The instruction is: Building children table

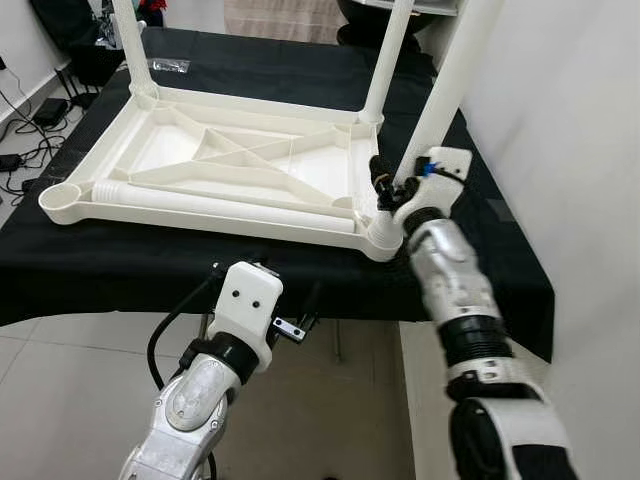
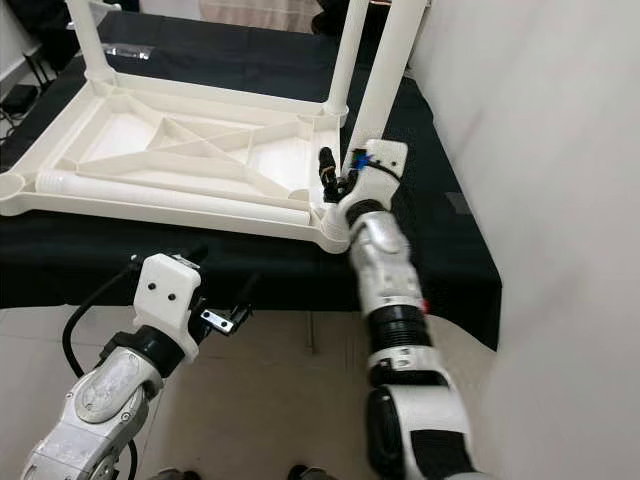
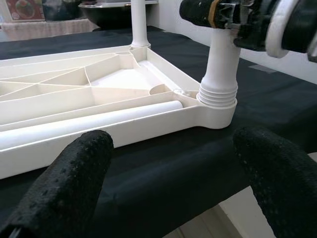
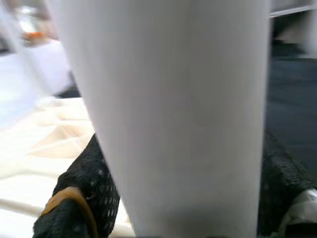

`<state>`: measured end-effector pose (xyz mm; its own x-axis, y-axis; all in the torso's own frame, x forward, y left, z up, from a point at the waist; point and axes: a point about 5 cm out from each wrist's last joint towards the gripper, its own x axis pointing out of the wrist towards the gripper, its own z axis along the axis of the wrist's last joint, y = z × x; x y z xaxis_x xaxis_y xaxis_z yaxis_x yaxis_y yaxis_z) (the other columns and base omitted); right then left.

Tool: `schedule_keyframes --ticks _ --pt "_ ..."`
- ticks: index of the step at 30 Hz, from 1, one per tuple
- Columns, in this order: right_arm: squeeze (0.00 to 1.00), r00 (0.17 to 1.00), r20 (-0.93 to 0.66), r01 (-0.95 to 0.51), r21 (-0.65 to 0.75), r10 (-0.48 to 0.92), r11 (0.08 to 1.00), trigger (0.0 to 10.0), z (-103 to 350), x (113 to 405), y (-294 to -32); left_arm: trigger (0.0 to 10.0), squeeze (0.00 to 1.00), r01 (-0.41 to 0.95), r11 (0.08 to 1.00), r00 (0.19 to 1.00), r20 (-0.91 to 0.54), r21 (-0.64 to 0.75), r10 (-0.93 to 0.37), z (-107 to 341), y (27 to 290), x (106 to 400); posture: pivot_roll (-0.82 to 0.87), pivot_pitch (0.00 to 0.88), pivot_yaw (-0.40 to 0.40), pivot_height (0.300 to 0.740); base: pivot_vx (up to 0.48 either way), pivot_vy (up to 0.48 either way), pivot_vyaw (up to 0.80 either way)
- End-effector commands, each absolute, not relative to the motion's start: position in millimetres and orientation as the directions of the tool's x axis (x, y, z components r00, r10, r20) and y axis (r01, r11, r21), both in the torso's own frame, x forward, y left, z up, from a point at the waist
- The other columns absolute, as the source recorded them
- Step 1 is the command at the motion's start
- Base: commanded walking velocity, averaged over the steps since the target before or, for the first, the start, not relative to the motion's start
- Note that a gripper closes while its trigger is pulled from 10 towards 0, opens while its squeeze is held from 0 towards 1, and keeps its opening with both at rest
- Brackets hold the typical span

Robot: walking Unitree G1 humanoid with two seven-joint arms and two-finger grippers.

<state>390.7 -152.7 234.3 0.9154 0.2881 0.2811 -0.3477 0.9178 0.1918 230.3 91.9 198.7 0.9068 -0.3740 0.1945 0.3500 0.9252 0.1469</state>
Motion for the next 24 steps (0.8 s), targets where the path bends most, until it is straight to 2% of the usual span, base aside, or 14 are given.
schedule_keyframes --ticks 1,3,5,6,8,9,11,12,15,17,18,19,20,24 --pt "0.0 0.894 0.265 -0.42 0.217 0.361 0.881 10.0 226 389 -157 10.0 0.0 0.354 0.924 0.907 0.186 0.145 -0.377 195 90 230 0.09 0.181 -0.118 0.74 0.0 0.0 0.0" --pt "0.0 0.855 0.268 -0.502 0.211 0.444 0.839 10.0 227 387 -159 10.0 0.0 0.356 0.923 0.907 0.187 0.145 -0.379 195 90 230 0.09 0.179 -0.117 0.74 0.0 0.0 0.0" --pt "0.0 0.855 0.268 -0.502 0.211 0.444 0.839 10.0 227 387 -159 10.0 0.0 0.356 0.923 0.907 0.187 0.145 -0.379 195 90 230 0.09 0.179 -0.117 0.74 0.0 0.0 0.0" --pt "0.0 0.789 0.265 -0.606 0.182 0.555 0.774 10.0 229 384 -158 10.0 0.0 0.358 0.923 0.906 0.187 0.141 -0.38 195 89 229 0.1 0.177 -0.113 0.74 0.0 0.0 0.0" --pt "0.0 0.789 0.265 -0.606 0.182 0.555 0.774 10.0 229 384 -158 10.0 0.0 0.358 0.923 0.906 0.187 0.141 -0.38 195 89 229 0.1 0.177 -0.113 0.74 0.0 0.0 0.0" --pt "0.0 0.705 0.249 -0.706 0.154 0.664 0.692 10.0 232 381 -153 10.0 0.0 0.36 0.923 0.905 0.188 0.139 -0.381 195 89 229 0.1 0.167 -0.112 0.74 0.0 0.0 0.0" --pt "0.0 0.705 0.249 -0.706 0.154 0.664 0.692 10.0 232 381 -153 10.0 0.0 0.36 0.923 0.905 0.188 0.139 -0.381 195 89 229 0.1 0.167 -0.112 0.74 0.0 0.0 0.0" --pt "0.0 0.639 0.237 -0.767 0.132 0.732 0.628 10.0 236 382 -149 10.0 0.0 0.367 0.921 0.903 0.19 0.133 -0.387 195 87 228 0.1 0.163 -0.103 0.74 0.0 0.0 0.0" --pt "0.0 0.572 0.226 -0.818 0.081 0.789 0.57 10.0 244 387 -137 10.0 0.0 0.403 0.906 0.886 0.192 0.129 -0.422 196 80 225 0.11 0.155 -0.102 0.74 0.0 0.0 0.0" --pt "0.0 0.57 0.232 -0.817 0.062 0.788 0.573 10.0 247 390 -132 10.0 0.0 0.414 0.901 0.881 0.192 0.129 -0.432 195 78 224 0.12 0.151 -0.105 0.74 0.0 0.0 0.0" --pt "0.0 0.589 0.227 -0.802 0.048 0.776 0.595 4.8 248 392 -129 10.0 0.0 0.418 0.899 0.879 0.19 0.13 -0.436 195 77 223 0.12 0.15 -0.108 0.74 0.0 0.0 0.0" --pt "0.0 0.589 0.227 -0.802 0.048 0.776 0.595 4.8 248 392 -129 10.0 0.0 0.418 0.899 0.879 0.19 0.13 -0.436 195 77 223 0.12 0.15 -0.108 0.74 0.0 0.0 0.0" --pt "0.0 0.6 0.232 -0.791 0.028 0.766 0.611 0.0 248 393 -128 10.0 0.0 0.417 0.899 0.88 0.19 0.13 -0.436 195 77 223 0.12 0.15 -0.108 0.74 0.0 0.0 0.0" --pt "0.0 0.658 0.227 -0.738 0.006 0.718 0.674 0.0 246 396 -128 10.0 0.0 0.409 0.903 0.884 0.189 0.13 -0.427 194 79 223 0.11 0.154 -0.111 0.74 0.0 0.0 0.0"
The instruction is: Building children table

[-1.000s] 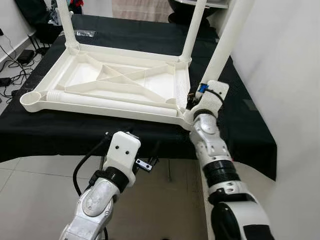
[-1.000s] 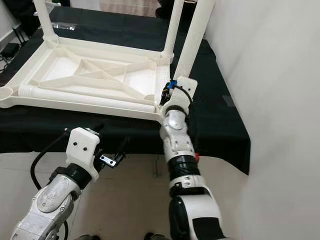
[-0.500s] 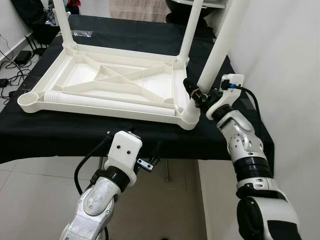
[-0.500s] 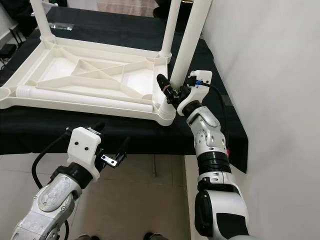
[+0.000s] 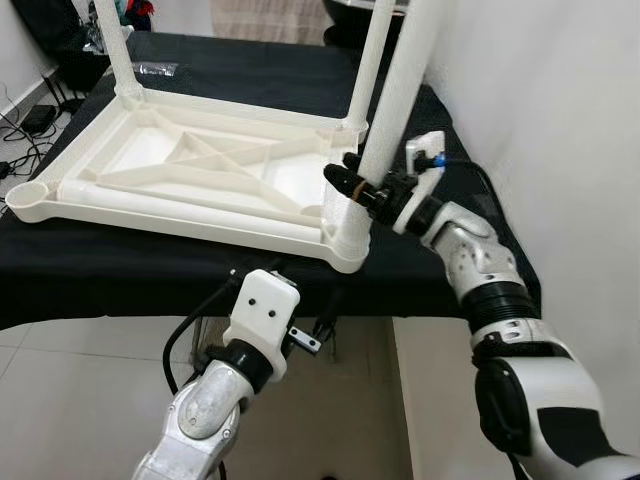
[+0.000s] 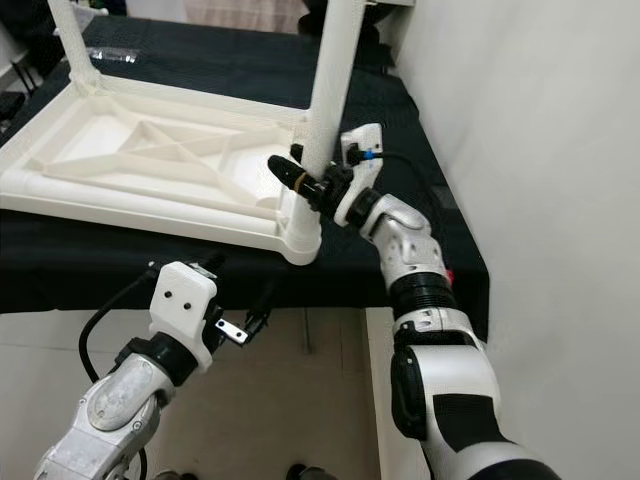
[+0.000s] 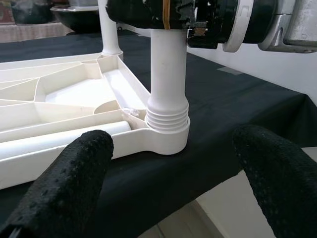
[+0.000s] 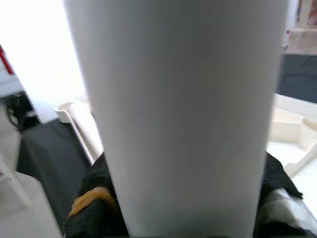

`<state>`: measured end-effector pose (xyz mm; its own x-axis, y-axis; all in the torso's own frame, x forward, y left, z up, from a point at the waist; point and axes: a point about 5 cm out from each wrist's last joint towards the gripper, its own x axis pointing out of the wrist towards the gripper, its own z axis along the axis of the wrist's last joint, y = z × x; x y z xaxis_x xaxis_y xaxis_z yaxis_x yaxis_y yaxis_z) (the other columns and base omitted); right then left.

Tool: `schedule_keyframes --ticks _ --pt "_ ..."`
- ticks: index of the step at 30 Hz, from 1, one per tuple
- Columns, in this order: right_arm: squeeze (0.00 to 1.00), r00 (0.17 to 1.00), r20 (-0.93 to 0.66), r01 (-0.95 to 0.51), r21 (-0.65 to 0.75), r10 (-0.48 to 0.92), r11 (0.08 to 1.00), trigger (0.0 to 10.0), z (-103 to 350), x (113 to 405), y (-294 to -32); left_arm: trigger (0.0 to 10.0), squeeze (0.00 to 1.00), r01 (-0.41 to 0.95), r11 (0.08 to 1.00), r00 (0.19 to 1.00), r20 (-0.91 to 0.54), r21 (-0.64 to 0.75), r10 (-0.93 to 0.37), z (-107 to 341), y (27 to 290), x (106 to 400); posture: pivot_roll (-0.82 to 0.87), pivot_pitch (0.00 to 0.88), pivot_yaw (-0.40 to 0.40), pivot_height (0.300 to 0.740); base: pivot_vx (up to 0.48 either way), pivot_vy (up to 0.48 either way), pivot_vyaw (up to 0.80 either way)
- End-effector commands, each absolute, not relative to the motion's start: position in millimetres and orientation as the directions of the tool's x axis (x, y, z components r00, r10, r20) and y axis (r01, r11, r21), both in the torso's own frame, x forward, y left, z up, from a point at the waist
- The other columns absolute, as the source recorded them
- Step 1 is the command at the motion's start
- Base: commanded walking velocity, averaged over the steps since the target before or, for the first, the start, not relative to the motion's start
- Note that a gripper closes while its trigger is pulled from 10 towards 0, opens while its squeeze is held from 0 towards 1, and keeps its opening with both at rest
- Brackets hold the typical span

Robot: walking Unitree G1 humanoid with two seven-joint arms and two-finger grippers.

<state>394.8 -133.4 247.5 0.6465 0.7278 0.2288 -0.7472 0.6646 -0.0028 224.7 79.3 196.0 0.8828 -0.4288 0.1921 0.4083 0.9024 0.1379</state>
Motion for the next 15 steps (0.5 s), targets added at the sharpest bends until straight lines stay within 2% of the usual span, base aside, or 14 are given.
schedule_keyframes --ticks 1,2,3,4,7,8,9,10,11,12,13,14,15 --pt "0.0 0.681 0.228 -0.716 0.007 0.696 0.698 0.0 245 397 -129 10.0 0.0 0.406 0.905 0.885 0.189 0.13 -0.425 194 79 223 0.11 0.154 -0.111 0.74 0.0 0.0 0.0" --pt "0.0 0.741 0.22 -0.655 0.024 0.635 0.755 0.0 242 400 -134 10.0 0.0 0.403 0.906 0.887 0.188 0.132 -0.422 194 80 223 0.11 0.16 -0.113 0.74 0.0 0.0 0.0" --pt "0.0 0.741 0.22 -0.655 0.024 0.635 0.755 0.0 242 400 -134 10.0 0.0 0.403 0.906 0.887 0.188 0.132 -0.422 194 80 223 0.11 0.16 -0.113 0.74 0.0 0.0 0.0" --pt "0.0 0.789 0.206 -0.595 0.023 0.579 0.803 0.0 239 402 -140 10.0 0.0 0.4 0.907 0.888 0.188 0.133 -0.42 193 80 224 0.11 0.16 -0.113 0.74 0.0 0.0 0.0" --pt "0.0 0.937 0.143 -0.328 0.058 0.317 0.943 0.0 227 408 -158 10.0 0.0 0.395 0.908 0.89 0.186 0.137 -0.416 193 81 225 0.11 0.164 -0.112 0.74 0.0 0.0 0.0" --pt "0.0 0.937 0.143 -0.328 0.058 0.317 0.943 0.0 227 408 -158 10.0 0.0 0.395 0.908 0.89 0.186 0.137 -0.416 193 81 225 0.11 0.164 -0.112 0.74 0.0 0.0 0.0" --pt "0.0 0.963 0.126 -0.248 0.068 0.238 0.966 0.0 224 408 -163 10.0 0.0 0.395 0.908 0.89 0.186 0.138 -0.416 193 81 225 0.11 0.164 -0.112 0.74 0.0 0.0 0.0" --pt "0.0 0.992 0.094 -0.092 0.077 0.085 0.993 0.0 220 408 -173 10.0 0.0 0.393 0.909 0.891 0.187 0.137 -0.413 193 82 226 0.1 0.165 -0.104 0.74 0.0 0.0 0.0" --pt "0.0 0.992 0.094 -0.092 0.077 0.085 0.993 0.0 220 408 -173 10.0 0.0 0.393 0.909 0.891 0.187 0.137 -0.413 193 82 226 0.1 0.165 -0.104 0.74 0.0 0.0 0.0" --pt "0.0 0.994 0.066 0.081 0.085 -0.087 0.993 0.0 216 404 -183 10.0 0.0 0.392 0.91 0.891 0.187 0.139 -0.413 193 82 226 0.1 0.165 -0.104 0.74 0.0 0.0 0.0" --pt "0.0 0.994 0.066 0.081 0.085 -0.087 0.993 0.0 216 404 -183 10.0 0.0 0.392 0.91 0.891 0.187 0.139 -0.413 193 82 226 0.1 0.165 -0.104 0.74 0.0 0.0 0.0" --pt "0.0 0.966 0.042 0.25 0.113 -0.257 0.962 0.0 211 396 -189 10.0 0.0 0.392 0.909 0.891 0.189 0.138 -0.413 193 82 227 0.1 0.169 -0.104 0.74 0.0 0.0 0.0" --pt "0.0 0.966 0.042 0.25 0.113 -0.257 0.962 0.0 211 396 -189 10.0 0.0 0.392 0.909 0.891 0.189 0.138 -0.413 193 82 227 0.1 0.169 -0.104 0.74 0.0 0.0 0.0"
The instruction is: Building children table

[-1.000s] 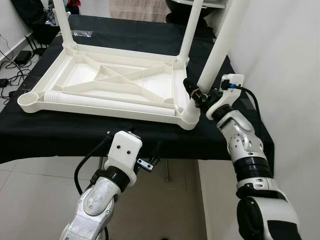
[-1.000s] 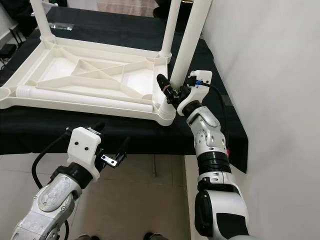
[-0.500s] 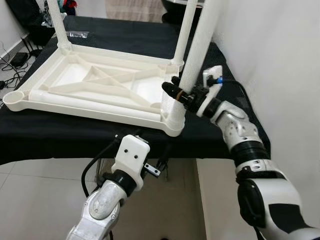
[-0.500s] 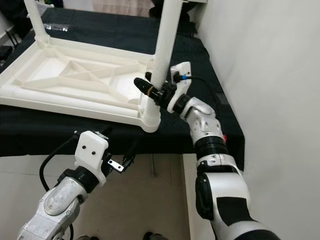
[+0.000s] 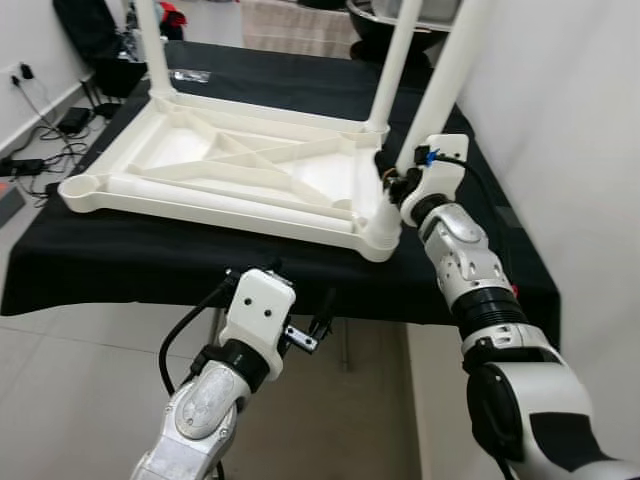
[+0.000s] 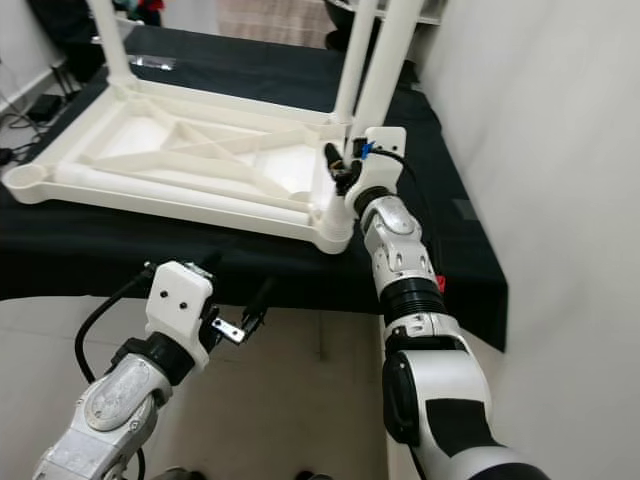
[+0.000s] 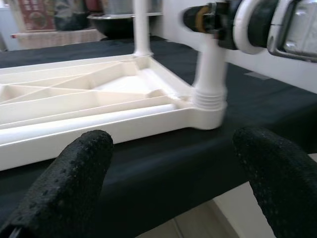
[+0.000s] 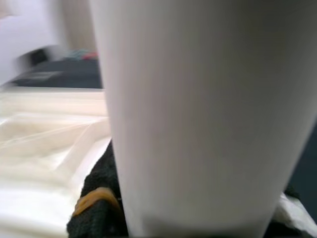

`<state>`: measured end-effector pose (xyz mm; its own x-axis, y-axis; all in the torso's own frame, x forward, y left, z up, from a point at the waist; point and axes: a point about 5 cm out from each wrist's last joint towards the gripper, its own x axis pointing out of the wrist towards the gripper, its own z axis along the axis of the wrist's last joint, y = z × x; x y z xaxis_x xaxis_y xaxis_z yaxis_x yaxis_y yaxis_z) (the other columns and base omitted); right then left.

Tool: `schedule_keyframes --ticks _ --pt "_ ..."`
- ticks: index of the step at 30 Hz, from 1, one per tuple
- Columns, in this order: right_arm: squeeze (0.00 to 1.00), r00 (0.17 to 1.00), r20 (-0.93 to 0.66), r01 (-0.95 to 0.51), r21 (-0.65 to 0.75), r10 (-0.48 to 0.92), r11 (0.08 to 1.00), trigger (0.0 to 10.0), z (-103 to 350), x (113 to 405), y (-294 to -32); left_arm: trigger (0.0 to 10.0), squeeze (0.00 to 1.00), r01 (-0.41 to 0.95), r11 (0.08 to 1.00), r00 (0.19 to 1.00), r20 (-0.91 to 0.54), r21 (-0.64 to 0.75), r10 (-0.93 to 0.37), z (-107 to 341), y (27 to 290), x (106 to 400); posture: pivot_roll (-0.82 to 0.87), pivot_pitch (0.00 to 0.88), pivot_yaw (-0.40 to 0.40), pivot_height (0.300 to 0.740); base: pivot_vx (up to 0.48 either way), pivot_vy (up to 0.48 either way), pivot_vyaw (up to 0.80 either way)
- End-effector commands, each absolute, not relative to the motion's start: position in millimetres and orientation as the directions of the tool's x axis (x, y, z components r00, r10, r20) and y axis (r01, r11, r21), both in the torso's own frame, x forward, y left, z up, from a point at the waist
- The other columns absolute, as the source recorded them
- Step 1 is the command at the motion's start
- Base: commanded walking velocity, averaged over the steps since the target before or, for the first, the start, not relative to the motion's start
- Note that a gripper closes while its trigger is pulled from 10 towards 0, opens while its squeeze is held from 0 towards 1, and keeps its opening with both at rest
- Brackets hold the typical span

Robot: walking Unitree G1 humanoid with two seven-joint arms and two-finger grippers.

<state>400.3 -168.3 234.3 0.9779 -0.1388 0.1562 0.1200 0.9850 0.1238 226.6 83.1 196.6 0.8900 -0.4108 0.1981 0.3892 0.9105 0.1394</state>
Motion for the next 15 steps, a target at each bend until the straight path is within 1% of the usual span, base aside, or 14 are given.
schedule_keyframes --ticks 1,2,3,6,7,8,9,10,11,12,13,14,15 --pt "0.0 0.923 0.028 0.377 0.13 -0.383 0.917 0.0 208 388 -190 10.0 0.0 0.394 0.909 0.89 0.19 0.138 -0.414 194 81 227 0.1 0.17 -0.104 0.74 0.0 0.0 0.0" --pt "0.0 0.923 0.028 0.377 0.13 -0.383 0.917 0.0 208 388 -190 10.0 0.0 0.394 0.909 0.89 0.19 0.138 -0.414 194 81 227 0.1 0.17 -0.104 0.74 0.0 0.0 0.0" --pt "0.0 0.901 0.011 0.427 0.161 -0.434 0.89 0.0 205 382 -184 10.0 0.0 0.394 0.909 0.89 0.19 0.139 -0.415 194 80 227 0.1 0.169 -0.105 0.74 0.0 0.0 0.0" --pt "0.0 0.895 0.006 0.438 0.184 -0.447 0.88 0.0 205 380 -176 10.0 0.0 0.393 0.909 0.89 0.19 0.14 -0.414 194 80 227 0.1 0.17 -0.106 0.74 0.0 0.0 0.0" --pt "0.0 0.909 0.02 0.402 0.209 -0.415 0.891 10.0 207 382 -163 10.0 0.0 0.393 0.909 0.891 0.188 0.139 -0.414 194 80 227 0.1 0.172 -0.109 0.74 0.0 0.0 0.0" --pt "0.0 0.909 0.02 0.402 0.209 -0.415 0.891 10.0 207 382 -163 10.0 0.0 0.393 0.909 0.891 0.188 0.139 -0.414 194 80 227 0.1 0.172 -0.109 0.74 0.0 0.0 0.0" --pt "0.0 0.929 0.03 0.354 0.224 -0.369 0.908 10.0 209 384 -153 10.0 0.0 0.392 0.909 0.891 0.187 0.139 -0.413 193 81 227 0.1 0.174 -0.109 0.74 0.0 0.0 0.0" --pt "0.75 0.936 0.051 0.332 0.211 -0.349 0.919 10.0 212 385 -146 10.0 0.0 0.391 0.91 0.892 0.187 0.139 -0.412 193 81 227 0.1 0.175 -0.11 0.74 0.0 0.0 0.0" --pt "0.75 0.936 0.051 0.332 0.211 -0.349 0.919 10.0 212 385 -146 10.0 0.0 0.391 0.91 0.892 0.187 0.139 -0.412 193 81 227 0.1 0.175 -0.11 0.74 0.0 0.0 0.0" --pt "1.0 0.949 0.089 0.277 0.214 -0.301 0.937 10.0 216 387 -139 10.0 0.0 0.391 0.91 0.892 0.186 0.139 -0.412 193 82 227 0.1 0.177 -0.108 0.74 0.0 0.0 0.0" --pt "1.0 0.949 0.089 0.277 0.214 -0.301 0.937 10.0 216 387 -139 10.0 0.0 0.391 0.91 0.892 0.186 0.139 -0.412 193 82 227 0.1 0.177 -0.108 0.74 0.0 0.0 0.0" --pt "1.0 0.956 0.131 0.23 0.217 -0.262 0.949 10.0 221 387 -136 10.0 0.0 0.39 0.911 0.893 0.186 0.138 -0.41 193 82 227 0.1 0.177 -0.108 0.74 0.0 0.0 0.0" --pt "1.0 0.963 0.202 0.134 0.218 -0.179 0.967 10.0 228 388 -133 10.0 0.0 0.39 0.91 0.892 0.187 0.14 -0.411 194 82 228 0.09 0.179 -0.117 0.74 0.0 0.0 0.0"
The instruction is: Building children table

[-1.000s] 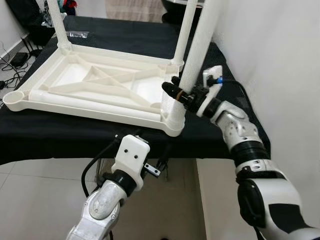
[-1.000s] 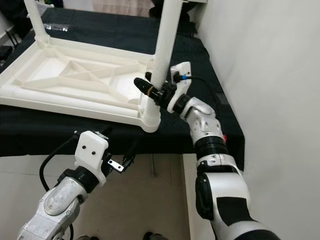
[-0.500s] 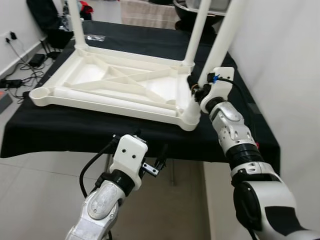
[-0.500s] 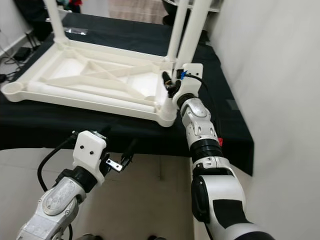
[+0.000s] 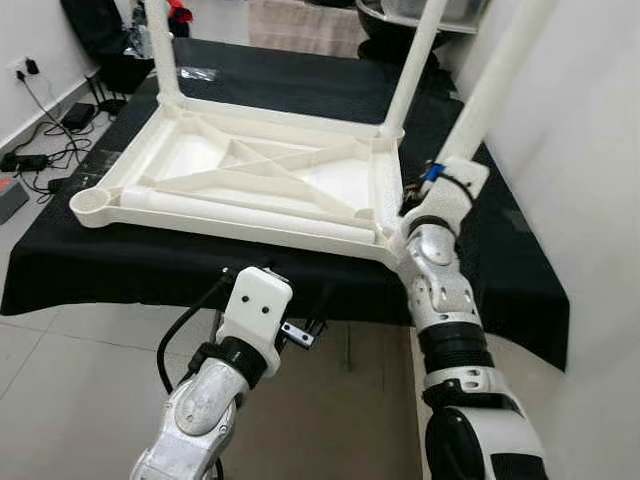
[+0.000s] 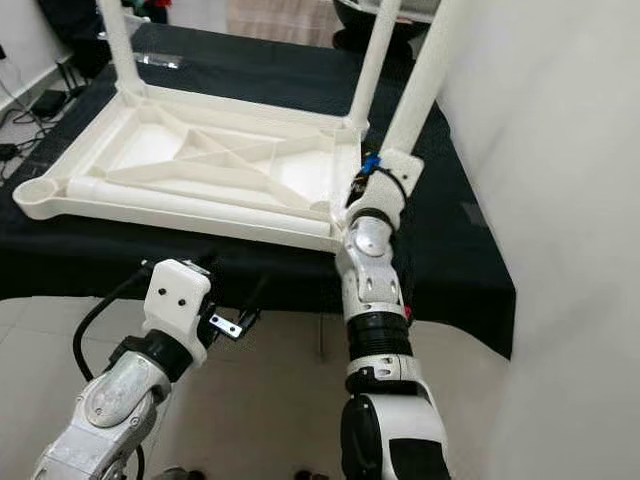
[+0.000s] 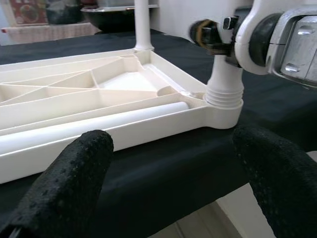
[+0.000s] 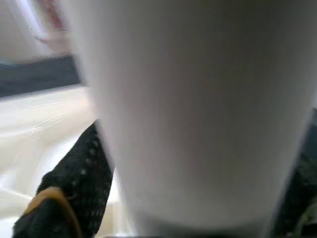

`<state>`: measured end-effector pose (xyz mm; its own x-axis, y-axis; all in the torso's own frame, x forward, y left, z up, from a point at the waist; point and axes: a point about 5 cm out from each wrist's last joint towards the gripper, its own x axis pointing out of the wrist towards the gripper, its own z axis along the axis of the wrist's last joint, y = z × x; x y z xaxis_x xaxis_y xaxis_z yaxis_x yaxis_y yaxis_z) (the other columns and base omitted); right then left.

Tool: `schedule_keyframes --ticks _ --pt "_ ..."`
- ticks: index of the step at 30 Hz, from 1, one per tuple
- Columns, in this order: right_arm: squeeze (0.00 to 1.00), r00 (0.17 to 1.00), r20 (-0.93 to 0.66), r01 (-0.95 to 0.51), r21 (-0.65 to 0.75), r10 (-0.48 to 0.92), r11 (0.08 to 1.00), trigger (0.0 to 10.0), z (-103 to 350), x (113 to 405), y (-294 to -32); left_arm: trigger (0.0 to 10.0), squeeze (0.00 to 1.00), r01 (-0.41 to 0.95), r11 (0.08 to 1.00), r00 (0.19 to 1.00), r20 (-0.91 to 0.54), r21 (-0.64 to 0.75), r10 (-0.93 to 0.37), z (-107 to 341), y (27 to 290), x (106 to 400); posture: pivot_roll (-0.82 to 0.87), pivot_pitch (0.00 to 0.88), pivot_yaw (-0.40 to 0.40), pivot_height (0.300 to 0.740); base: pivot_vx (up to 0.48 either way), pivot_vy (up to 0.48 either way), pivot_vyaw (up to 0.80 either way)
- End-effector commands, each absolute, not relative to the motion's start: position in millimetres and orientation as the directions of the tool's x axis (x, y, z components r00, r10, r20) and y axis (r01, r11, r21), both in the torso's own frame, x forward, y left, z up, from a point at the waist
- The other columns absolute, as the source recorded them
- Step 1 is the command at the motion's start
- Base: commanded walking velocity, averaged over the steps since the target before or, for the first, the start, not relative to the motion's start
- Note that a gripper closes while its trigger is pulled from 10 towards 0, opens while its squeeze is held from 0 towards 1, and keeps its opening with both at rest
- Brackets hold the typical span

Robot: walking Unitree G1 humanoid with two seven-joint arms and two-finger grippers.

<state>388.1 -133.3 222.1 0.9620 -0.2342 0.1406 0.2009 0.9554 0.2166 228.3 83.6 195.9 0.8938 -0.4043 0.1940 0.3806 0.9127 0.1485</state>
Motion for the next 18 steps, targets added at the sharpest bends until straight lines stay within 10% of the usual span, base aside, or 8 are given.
schedule_keyframes --ticks 1,3,4,12,18 --pt "0.35 0.961 0.261 0.035 0.208 -0.089 0.978 10.0 235 387 -130 10.0 0.0 0.39 0.911 0.892 0.19 0.135 -0.41 194 81 228 0.09 0.18 -0.12 0.74 0.0 0.0 0.0" --pt "0.35 0.954 0.3 -0.056 0.192 -0.005 0.98 10.0 238 385 -128 10.0 0.0 0.392 0.911 0.891 0.192 0.132 -0.411 194 80 228 0.09 0.182 -0.122 0.74 0.0 0.0 0.0" --pt "0.0 0.946 0.302 -0.184 0.197 0.118 0.963 10.0 235 382 -127 10.0 0.0 0.393 0.91 0.89 0.194 0.133 -0.413 195 79 229 0.1 0.181 -0.124 0.74 0.0 0.0 0.0" --pt "0.0 0.81 0.244 -0.577 0.166 0.533 0.8 10.0 220 370 -126 10.0 0.0 0.391 0.911 0.89 0.196 0.133 -0.411 195 80 229 0.09 0.185 -0.117 0.74 0.0 0.0 0.0" --pt "0.0 0.499 0.17 -0.866 0.066 0.85 0.495 10.0 224 368 -114 10.0 0.0 0.394 0.91 0.891 0.192 0.127 -0.412 194 79 227 0.1 0.19 -0.122 0.74 0.0 0.0 0.0"
